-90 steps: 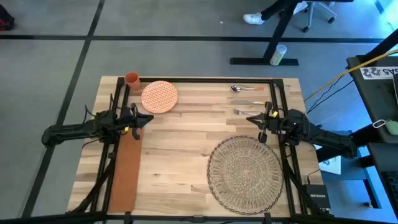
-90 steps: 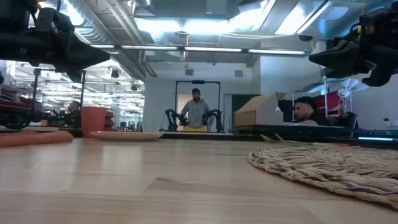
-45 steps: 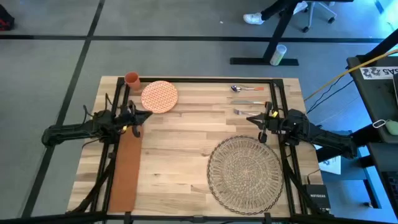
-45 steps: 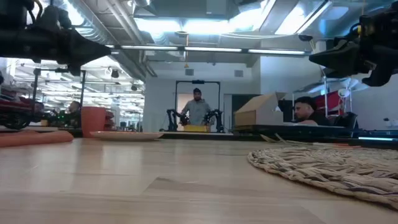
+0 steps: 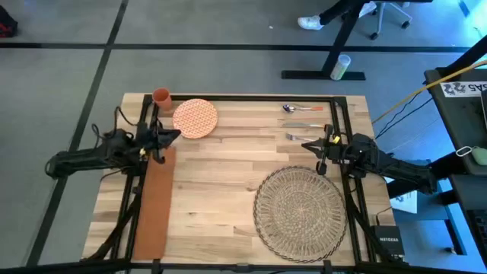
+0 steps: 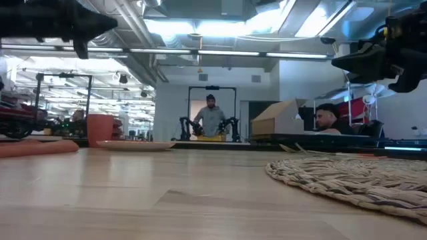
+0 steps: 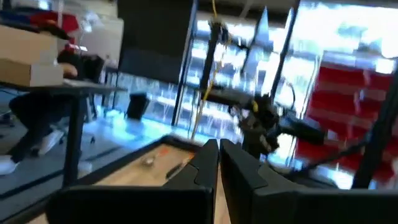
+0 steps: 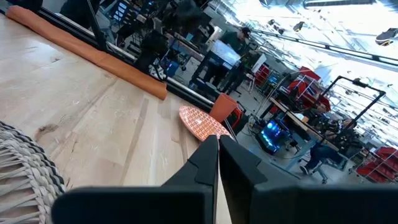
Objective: Set table place
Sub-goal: Fold the orange table napkin
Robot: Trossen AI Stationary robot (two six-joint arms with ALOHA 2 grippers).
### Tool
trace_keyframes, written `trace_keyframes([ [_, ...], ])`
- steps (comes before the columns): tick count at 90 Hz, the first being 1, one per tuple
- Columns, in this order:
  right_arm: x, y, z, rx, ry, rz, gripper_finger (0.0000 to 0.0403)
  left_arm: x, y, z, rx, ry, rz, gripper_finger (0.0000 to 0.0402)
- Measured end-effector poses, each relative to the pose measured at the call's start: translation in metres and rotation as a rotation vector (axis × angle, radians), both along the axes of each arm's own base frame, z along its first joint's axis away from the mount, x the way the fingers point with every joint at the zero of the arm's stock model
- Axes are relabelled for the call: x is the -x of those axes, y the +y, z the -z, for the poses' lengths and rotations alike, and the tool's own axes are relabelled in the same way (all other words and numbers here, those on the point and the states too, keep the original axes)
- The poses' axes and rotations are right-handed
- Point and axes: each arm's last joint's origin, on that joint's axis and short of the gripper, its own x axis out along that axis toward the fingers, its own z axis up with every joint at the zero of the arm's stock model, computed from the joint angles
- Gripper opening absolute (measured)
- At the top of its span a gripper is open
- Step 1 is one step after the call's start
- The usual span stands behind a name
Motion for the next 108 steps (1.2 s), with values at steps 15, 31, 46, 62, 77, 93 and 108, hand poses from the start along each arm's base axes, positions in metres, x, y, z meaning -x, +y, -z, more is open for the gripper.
trace_keyframes([
  [15, 0.0, 0.0, 0.0, 0.0, 0.0, 0.001, 0.0001, -0.009, 0.0, -0.037, -0.037, 0.037, 0.028, 0.0],
  [31, 0.0, 0.0, 0.0, 0.0, 0.0, 0.0, 0.0001, -0.03, 0.001, -0.056, 0.027, 0.206, 0.086, 0.0],
  [46, 0.0, 0.0, 0.0, 0.0, 0.0, 0.0, 0.0001, -0.05, 0.001, -0.066, 0.083, 0.365, 0.191, 0.0],
  [62, 0.0, 0.0, -0.001, 0.002, -0.005, 0.0, 0.0001, -0.059, 0.002, -0.064, 0.075, 0.542, 0.215, 0.0],
  [77, 0.0, 0.0, -0.001, -0.015, -0.009, 0.0, 0.0001, -0.059, 0.002, -0.052, 0.083, 0.664, 0.219, 0.0],
  [93, 0.0, 0.0, -0.002, -0.095, -0.033, -0.001, 0.0001, -0.056, 0.001, -0.046, 0.174, 0.723, 0.202, 0.0],
  [108, 0.0, 0.0, -0.004, -0.091, -0.054, -0.003, 0.0001, -0.055, 0.003, -0.037, 0.245, 0.81, 0.141, 0.0],
])
